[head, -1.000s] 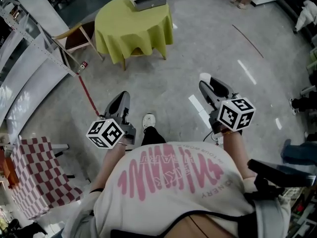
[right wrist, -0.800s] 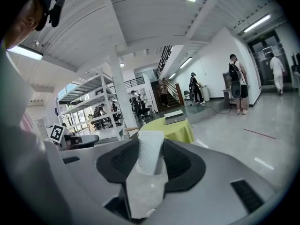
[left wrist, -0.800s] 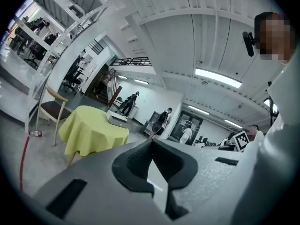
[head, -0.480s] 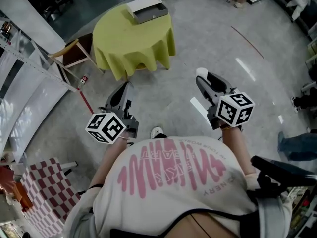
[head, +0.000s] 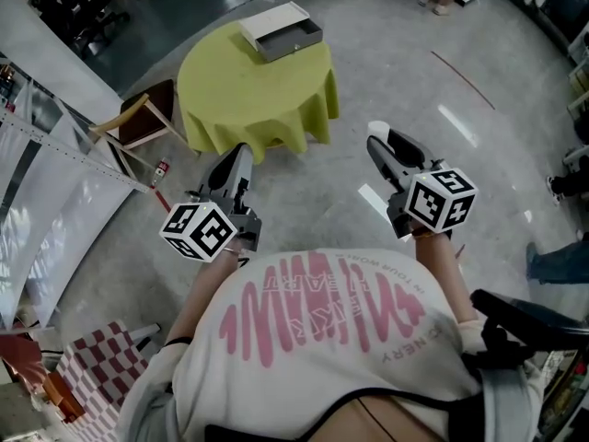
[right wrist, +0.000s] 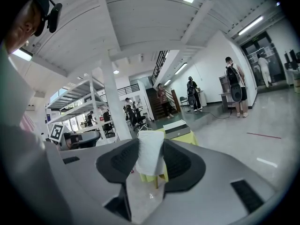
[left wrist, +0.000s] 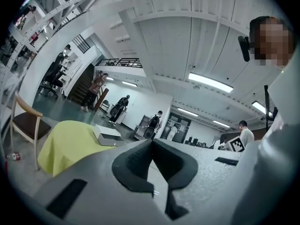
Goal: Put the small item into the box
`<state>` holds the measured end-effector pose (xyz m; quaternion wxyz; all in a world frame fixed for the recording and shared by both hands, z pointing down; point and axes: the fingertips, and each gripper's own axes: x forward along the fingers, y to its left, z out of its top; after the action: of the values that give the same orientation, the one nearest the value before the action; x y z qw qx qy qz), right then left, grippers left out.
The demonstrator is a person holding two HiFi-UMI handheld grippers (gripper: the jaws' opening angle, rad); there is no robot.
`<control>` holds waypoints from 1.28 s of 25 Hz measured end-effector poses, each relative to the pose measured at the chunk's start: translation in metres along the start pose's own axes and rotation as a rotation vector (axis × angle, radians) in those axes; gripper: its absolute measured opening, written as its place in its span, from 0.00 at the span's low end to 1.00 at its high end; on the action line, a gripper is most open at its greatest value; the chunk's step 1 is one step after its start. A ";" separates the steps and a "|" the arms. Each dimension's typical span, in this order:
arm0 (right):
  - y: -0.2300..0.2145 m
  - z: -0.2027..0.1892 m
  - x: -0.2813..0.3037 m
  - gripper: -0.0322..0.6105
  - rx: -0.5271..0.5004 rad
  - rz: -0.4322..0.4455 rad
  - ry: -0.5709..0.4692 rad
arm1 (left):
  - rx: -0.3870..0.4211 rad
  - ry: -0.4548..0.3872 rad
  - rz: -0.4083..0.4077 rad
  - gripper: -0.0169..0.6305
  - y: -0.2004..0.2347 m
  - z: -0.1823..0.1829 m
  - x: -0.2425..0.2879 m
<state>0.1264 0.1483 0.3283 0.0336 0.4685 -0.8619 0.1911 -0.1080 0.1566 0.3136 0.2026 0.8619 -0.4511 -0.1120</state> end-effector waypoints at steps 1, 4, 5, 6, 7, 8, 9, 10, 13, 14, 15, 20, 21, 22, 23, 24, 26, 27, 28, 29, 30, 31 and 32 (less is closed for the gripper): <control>0.001 0.000 0.007 0.31 -0.001 0.000 0.003 | -0.002 0.002 -0.004 0.04 0.006 0.002 0.003; 0.003 -0.002 0.020 0.31 -0.004 -0.008 0.013 | -0.011 0.008 -0.013 0.04 0.019 0.003 0.008; 0.003 -0.002 0.023 0.31 -0.001 -0.013 0.015 | -0.016 0.010 -0.014 0.04 0.022 0.002 0.009; 0.002 -0.003 0.026 0.31 0.002 -0.017 0.017 | -0.022 0.011 -0.013 0.04 0.026 0.001 0.010; 0.002 -0.003 0.028 0.31 0.003 -0.019 0.020 | -0.029 0.011 -0.012 0.04 0.030 0.001 0.010; 0.002 -0.002 0.031 0.31 0.001 -0.021 0.023 | -0.037 0.012 -0.010 0.04 0.033 0.000 0.011; 0.002 -0.002 0.034 0.31 -0.001 -0.021 0.026 | -0.044 0.012 -0.009 0.04 0.037 0.000 0.012; 0.003 -0.002 0.037 0.31 -0.003 -0.022 0.030 | -0.049 0.013 -0.007 0.04 0.040 0.000 0.012; 0.004 -0.004 0.046 0.31 -0.008 -0.017 0.048 | -0.062 0.014 0.000 0.04 0.048 -0.001 0.013; 0.005 -0.005 0.049 0.31 -0.009 -0.013 0.054 | -0.064 0.014 0.004 0.04 0.051 -0.001 0.012; 0.007 -0.005 0.052 0.31 -0.010 -0.010 0.059 | -0.065 0.014 0.008 0.04 0.053 0.000 0.011; 0.010 -0.003 0.069 0.31 -0.020 0.008 0.067 | -0.061 0.006 0.028 0.04 0.066 0.007 0.009; 0.011 -0.003 0.071 0.31 -0.023 0.011 0.070 | -0.063 0.004 0.033 0.04 0.069 0.008 0.009; 0.012 -0.005 0.073 0.31 -0.026 0.013 0.075 | -0.065 0.004 0.037 0.04 0.072 0.008 0.008; 0.012 -0.007 0.074 0.31 -0.027 0.012 0.080 | -0.067 0.007 0.039 0.04 0.073 0.008 0.008; 0.012 -0.009 0.073 0.31 -0.026 0.010 0.087 | -0.069 0.010 0.040 0.04 0.074 0.007 0.007; 0.010 -0.015 0.070 0.31 -0.020 0.000 0.104 | -0.073 0.016 0.040 0.04 0.073 0.005 0.007; 0.007 -0.017 0.069 0.31 -0.017 -0.005 0.112 | -0.075 0.018 0.040 0.04 0.072 0.004 0.008; 0.004 -0.018 0.067 0.31 -0.013 -0.009 0.118 | -0.079 0.020 0.040 0.04 0.072 0.003 0.010; 0.001 -0.019 0.067 0.31 -0.008 -0.012 0.121 | -0.082 0.023 0.040 0.04 0.071 0.002 0.012; -0.002 -0.019 0.067 0.31 -0.004 -0.015 0.124 | -0.085 0.026 0.039 0.04 0.070 0.000 0.014; -0.004 -0.019 0.068 0.31 -0.001 -0.016 0.125 | -0.089 0.031 0.038 0.04 0.070 -0.002 0.015; -0.006 -0.019 0.070 0.31 0.001 -0.017 0.127 | -0.092 0.035 0.039 0.04 0.071 -0.003 0.017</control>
<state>0.0899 0.0970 0.3640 0.0895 0.4626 -0.8540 0.2206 -0.1489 0.1076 0.3482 0.2519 0.8447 -0.4584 -0.1137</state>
